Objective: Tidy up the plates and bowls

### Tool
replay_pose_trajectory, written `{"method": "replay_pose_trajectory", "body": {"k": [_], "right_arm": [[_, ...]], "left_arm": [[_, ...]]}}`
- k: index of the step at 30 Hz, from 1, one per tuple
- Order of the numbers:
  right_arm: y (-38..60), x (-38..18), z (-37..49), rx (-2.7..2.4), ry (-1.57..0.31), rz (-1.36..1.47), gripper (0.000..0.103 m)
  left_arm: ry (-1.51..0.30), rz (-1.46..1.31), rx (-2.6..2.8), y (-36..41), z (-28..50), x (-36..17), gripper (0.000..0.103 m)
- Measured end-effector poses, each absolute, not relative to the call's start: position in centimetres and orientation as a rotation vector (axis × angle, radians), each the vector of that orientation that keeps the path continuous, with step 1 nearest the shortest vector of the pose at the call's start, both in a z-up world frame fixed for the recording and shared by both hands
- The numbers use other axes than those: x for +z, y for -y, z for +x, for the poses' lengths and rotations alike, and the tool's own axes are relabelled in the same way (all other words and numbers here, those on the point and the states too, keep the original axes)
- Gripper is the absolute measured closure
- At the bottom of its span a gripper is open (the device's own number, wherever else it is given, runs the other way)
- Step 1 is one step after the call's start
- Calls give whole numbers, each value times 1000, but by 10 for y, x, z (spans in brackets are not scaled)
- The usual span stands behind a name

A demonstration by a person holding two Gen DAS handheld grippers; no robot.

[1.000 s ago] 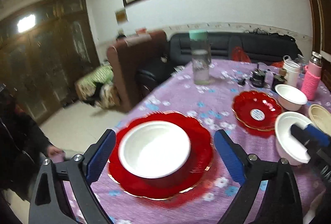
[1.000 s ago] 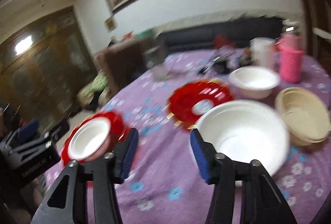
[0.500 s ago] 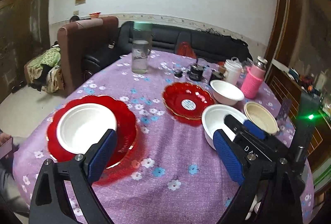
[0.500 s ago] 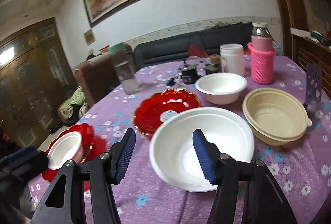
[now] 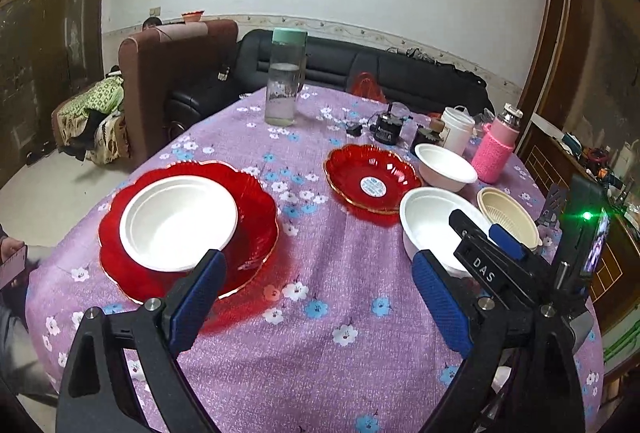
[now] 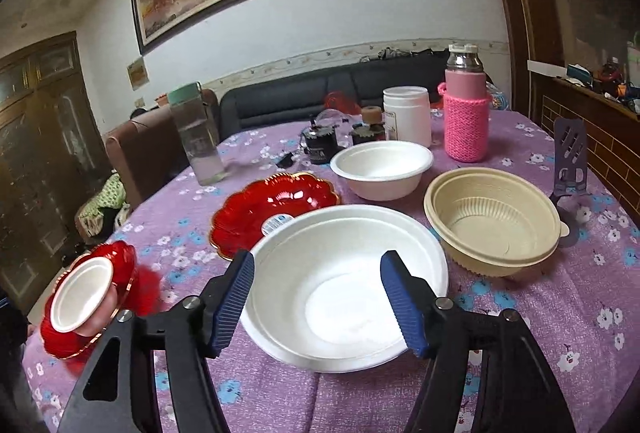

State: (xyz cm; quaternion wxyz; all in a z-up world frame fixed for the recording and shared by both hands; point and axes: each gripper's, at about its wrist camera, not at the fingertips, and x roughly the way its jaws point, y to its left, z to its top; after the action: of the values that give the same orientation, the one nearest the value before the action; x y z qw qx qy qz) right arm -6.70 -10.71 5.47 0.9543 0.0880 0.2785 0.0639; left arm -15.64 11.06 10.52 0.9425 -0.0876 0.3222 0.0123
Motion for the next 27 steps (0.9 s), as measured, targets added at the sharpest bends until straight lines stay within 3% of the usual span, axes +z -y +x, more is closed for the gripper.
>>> {"method": "replay_pose_trajectory", "body": {"k": [27], "right_arm": [[112, 58, -68, 98, -554, 179, 26]], "left_arm": [[-693, -178, -12, -106, -150, 98, 9]]}}
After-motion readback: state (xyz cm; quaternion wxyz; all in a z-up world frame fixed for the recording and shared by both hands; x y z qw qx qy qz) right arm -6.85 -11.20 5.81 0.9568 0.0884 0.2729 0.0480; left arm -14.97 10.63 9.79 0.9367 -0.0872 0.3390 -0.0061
